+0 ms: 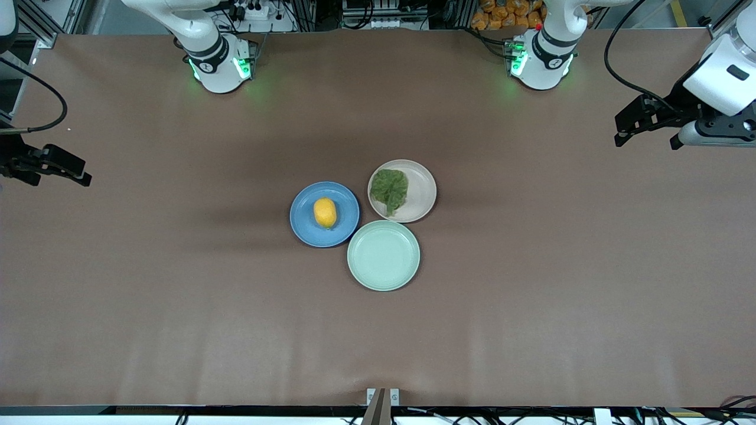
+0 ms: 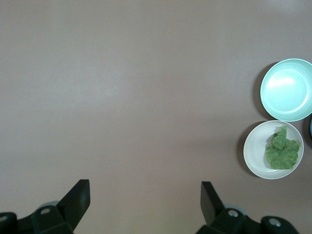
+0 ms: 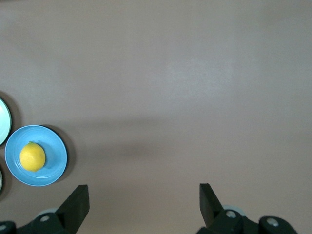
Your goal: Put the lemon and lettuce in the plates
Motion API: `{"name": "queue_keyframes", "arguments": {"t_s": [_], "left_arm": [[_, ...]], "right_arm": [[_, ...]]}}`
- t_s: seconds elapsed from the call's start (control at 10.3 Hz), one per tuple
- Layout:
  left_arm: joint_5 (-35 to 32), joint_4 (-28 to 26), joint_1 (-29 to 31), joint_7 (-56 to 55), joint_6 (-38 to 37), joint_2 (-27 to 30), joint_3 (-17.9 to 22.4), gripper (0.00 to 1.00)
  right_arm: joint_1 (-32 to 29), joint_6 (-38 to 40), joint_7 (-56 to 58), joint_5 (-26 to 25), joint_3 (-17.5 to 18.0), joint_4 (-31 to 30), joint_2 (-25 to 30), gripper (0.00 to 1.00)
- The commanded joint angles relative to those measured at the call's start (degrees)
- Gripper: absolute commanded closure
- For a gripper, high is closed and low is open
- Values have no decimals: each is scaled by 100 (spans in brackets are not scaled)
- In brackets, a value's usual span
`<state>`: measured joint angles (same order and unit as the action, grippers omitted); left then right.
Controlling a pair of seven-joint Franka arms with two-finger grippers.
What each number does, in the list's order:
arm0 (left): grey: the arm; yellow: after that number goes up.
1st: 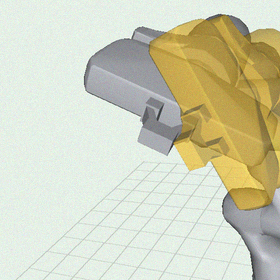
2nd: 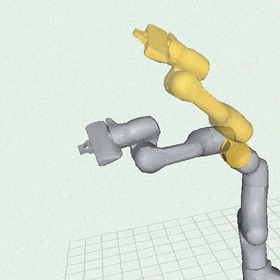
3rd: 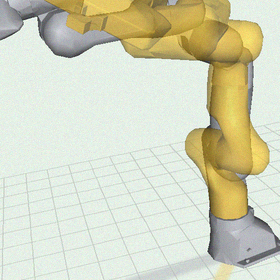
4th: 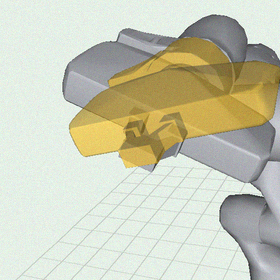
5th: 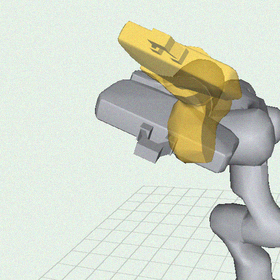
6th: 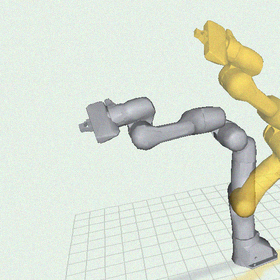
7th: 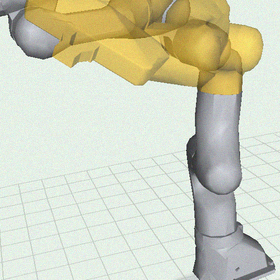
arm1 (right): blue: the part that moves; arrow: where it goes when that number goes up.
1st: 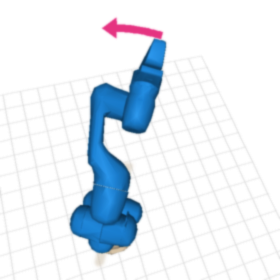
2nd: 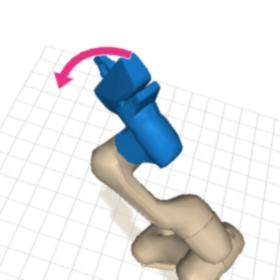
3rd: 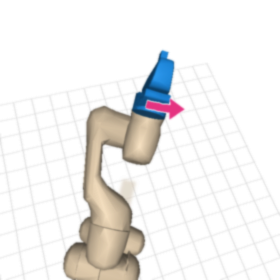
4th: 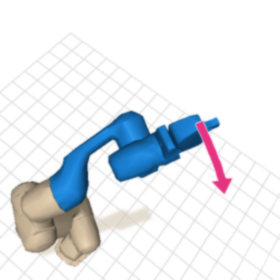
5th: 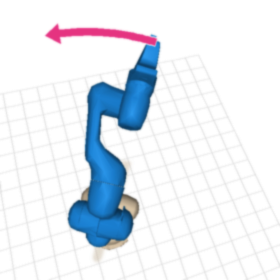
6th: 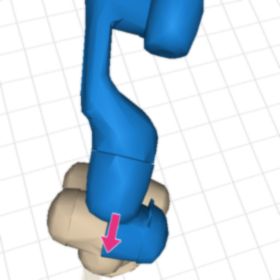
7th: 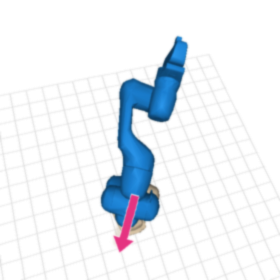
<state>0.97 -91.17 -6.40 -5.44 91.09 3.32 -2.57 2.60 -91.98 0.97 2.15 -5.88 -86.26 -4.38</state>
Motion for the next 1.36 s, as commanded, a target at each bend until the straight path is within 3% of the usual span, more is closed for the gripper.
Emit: {"name": "queue_keyframes", "arguments": {"t_s": [0.0, 1.26], "left_arm": [[26, 47, 8, 123, -100, 20, 20, 0], [26, 47, 25, 70, -100, 20, -59, 0]], "right_arm": [[-40, -57, 78, -13, -1, -207, 201, 0], [-31, -101, 43, -232, 8, -233, 227, 0]]}}
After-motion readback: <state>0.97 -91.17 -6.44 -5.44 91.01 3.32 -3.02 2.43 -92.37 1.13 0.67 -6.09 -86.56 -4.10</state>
